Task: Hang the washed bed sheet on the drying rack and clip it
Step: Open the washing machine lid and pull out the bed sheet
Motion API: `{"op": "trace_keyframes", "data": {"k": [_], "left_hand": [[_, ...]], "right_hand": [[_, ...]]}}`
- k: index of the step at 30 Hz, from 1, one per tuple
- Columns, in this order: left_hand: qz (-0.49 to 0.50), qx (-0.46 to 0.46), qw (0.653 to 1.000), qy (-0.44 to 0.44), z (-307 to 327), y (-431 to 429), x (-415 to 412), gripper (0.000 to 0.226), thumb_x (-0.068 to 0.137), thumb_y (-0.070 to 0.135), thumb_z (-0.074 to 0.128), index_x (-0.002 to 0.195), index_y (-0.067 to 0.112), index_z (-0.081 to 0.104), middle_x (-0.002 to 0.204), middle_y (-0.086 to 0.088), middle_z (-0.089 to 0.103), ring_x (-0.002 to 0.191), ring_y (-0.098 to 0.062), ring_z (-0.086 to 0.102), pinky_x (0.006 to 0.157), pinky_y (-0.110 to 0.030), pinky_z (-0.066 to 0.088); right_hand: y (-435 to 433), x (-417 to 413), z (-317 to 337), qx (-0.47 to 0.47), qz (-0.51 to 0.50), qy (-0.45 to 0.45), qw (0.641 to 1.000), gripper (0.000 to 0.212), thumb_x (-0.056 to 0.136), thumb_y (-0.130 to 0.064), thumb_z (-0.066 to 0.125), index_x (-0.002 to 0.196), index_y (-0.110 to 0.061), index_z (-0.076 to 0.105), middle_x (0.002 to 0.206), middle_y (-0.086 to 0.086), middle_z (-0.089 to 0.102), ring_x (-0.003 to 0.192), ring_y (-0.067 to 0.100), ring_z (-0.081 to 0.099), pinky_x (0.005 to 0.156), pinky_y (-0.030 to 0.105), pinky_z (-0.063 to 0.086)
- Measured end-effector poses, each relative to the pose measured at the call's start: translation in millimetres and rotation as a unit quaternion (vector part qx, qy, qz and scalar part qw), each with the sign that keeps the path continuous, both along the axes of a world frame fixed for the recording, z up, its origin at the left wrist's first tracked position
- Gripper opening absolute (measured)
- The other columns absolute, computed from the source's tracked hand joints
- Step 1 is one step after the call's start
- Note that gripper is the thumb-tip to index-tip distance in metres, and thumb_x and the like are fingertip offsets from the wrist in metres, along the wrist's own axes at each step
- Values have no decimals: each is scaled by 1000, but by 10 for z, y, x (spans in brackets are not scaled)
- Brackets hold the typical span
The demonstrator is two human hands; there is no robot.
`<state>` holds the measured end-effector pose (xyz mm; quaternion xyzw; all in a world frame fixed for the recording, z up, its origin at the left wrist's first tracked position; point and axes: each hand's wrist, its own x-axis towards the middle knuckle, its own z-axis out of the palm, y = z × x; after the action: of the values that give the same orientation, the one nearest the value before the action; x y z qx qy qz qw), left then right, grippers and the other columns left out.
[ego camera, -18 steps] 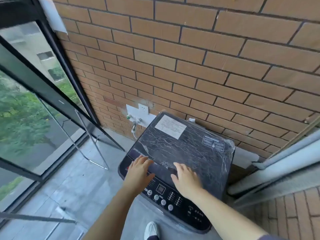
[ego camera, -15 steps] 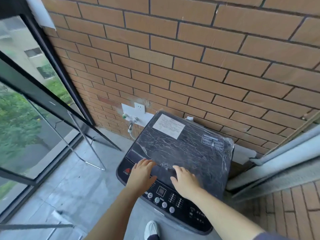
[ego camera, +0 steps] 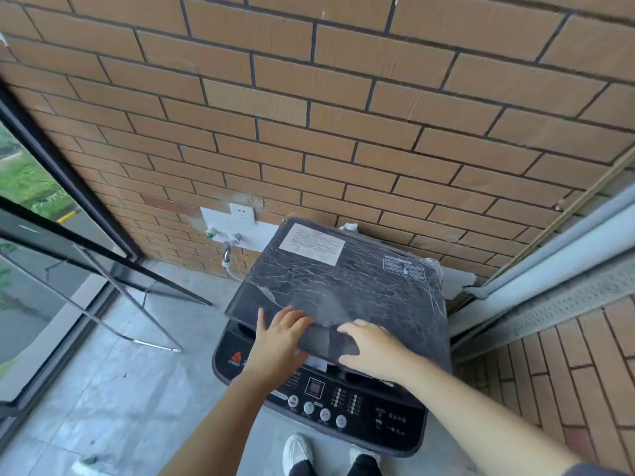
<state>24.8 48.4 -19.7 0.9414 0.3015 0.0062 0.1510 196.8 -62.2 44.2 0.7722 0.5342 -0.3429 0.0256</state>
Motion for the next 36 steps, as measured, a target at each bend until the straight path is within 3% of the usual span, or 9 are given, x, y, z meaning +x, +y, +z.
{"op": "trace_keyframes", "data": {"k": [4,8,11,14,19,21,28,36], "left_hand": [[-36,90,992,-85,241,148,104,66,64,41,82,124,31,54,126,9,57,126,-19,50,101,-69,27],[-43,157,974,-158,582,313,306,53,70,38,78,120,31,61,126,8,59,124,-17,51,105,-69,19],[-40,186,963,-193,832,421,505,41,77,33,73,117,29,63,124,8,60,126,-19,50,105,-70,16],[-21,201,957,-206,1092,567,800,34,81,28,68,114,28,63,122,8,60,126,-20,48,106,-70,15],[14,208,957,-202,1400,818,1275,35,86,28,48,118,25,60,122,5,60,126,-23,47,105,-69,16],[21,211,956,-201,1469,916,1434,39,86,28,39,119,25,60,123,5,60,126,-23,47,106,-68,14],[40,222,947,-228,1559,1108,1777,32,88,22,50,118,30,60,119,12,61,119,-16,50,109,-63,12],[50,206,952,-221,1669,1341,2133,26,93,28,44,113,31,61,110,12,62,109,-18,55,109,-61,15]], "right_hand": [[-27,64,299,84,68,-91,990,78,83,-35,66,147,-23,23,131,0,37,122,21,38,102,35,34],[44,254,523,168,97,-173,966,71,92,-32,57,150,-22,18,132,0,38,123,20,38,102,32,32],[117,456,694,250,83,-222,939,59,88,-37,62,142,-22,41,131,-2,48,121,19,47,99,34,36],[230,728,836,346,17,-265,900,42,71,-38,79,109,-25,69,110,-3,62,101,21,60,82,37,46],[490,1075,977,414,-42,-307,856,25,76,-35,76,98,-22,73,106,2,64,93,26,60,75,39,45],[585,1198,1007,421,-44,-329,844,22,77,-34,74,96,-22,73,107,2,64,94,27,60,73,39,46],[827,1565,1074,397,-24,-362,843,21,90,-37,55,97,-23,68,106,-4,62,98,24,55,74,36,45],[1082,1934,1204,354,-21,-345,869,28,97,-40,41,101,-23,63,106,-5,62,100,23,54,73,33,44]]}}
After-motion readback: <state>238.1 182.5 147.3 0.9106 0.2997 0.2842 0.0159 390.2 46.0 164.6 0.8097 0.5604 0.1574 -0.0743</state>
